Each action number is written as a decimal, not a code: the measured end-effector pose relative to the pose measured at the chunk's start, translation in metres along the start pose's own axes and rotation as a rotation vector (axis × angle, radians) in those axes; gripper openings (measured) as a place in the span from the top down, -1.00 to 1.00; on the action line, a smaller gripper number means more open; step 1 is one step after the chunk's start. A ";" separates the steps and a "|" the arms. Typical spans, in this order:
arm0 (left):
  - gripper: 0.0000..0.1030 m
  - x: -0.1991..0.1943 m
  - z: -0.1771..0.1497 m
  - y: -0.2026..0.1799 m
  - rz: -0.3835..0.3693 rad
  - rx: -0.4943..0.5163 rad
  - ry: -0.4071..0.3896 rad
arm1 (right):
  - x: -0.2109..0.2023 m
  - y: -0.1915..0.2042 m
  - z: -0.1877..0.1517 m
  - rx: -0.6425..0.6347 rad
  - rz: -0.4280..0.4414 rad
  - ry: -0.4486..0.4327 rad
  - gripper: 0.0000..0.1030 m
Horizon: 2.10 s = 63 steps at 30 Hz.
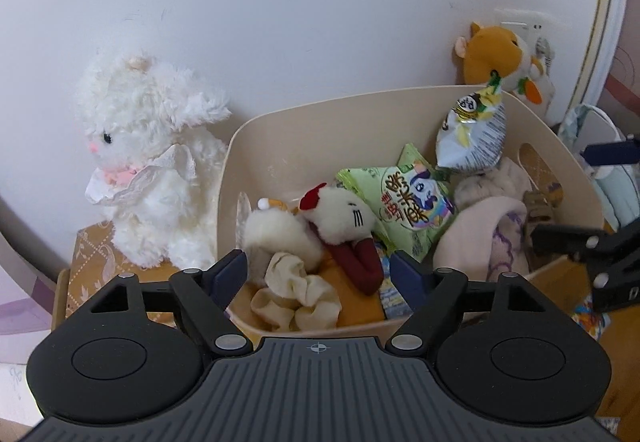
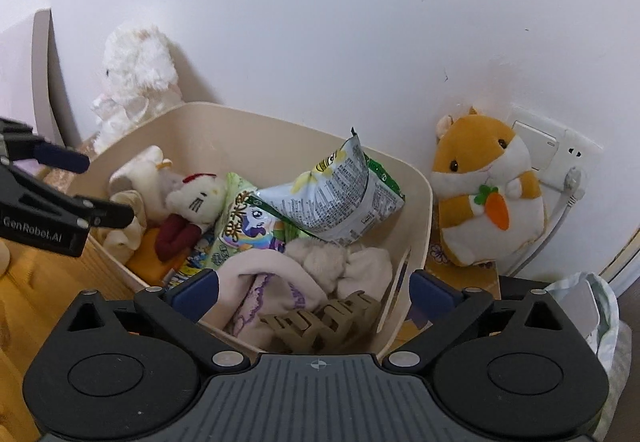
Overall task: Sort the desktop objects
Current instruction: 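Move both tools back toward the remaining items on the table, then grasp the brown Hello Kitty sock with the left tool while the right tool grasps the blue-white tissue pack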
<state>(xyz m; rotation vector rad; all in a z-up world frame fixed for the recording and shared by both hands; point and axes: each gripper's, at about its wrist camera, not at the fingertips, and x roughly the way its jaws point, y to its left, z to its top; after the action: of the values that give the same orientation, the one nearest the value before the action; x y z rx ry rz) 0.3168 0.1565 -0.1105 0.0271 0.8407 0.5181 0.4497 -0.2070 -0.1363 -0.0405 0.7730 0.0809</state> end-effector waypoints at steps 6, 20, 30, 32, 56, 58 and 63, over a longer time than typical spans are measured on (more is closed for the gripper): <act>-0.55 -0.018 -0.015 0.008 -0.023 0.012 -0.005 | -0.027 -0.010 -0.015 0.080 0.023 -0.046 -1.00; -0.56 -0.038 -0.081 0.006 -0.167 0.174 0.090 | -0.088 -0.014 -0.112 -0.001 0.082 0.015 -1.00; -0.56 -0.022 -0.101 -0.019 -0.225 0.303 0.180 | -0.099 0.007 -0.161 -0.040 0.194 0.070 -1.00; -0.56 -0.018 -0.104 -0.022 -0.235 0.311 0.198 | -0.096 0.016 -0.170 -0.064 0.218 0.101 -1.00; 0.00 0.022 -0.114 -0.054 -0.295 0.316 0.264 | -0.069 0.041 -0.205 -0.148 0.235 0.205 -0.34; 0.18 0.022 -0.114 -0.055 -0.309 0.315 0.267 | -0.069 0.041 -0.204 -0.148 0.239 0.206 -0.18; 0.26 0.019 -0.115 -0.057 -0.295 0.340 0.265 | -0.070 0.040 -0.203 -0.155 0.241 0.206 -0.17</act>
<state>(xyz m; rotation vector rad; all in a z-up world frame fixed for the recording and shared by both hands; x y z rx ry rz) 0.2692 0.0942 -0.2140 0.1467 1.1640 0.0971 0.2546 -0.1847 -0.2330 -0.1038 0.9746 0.3705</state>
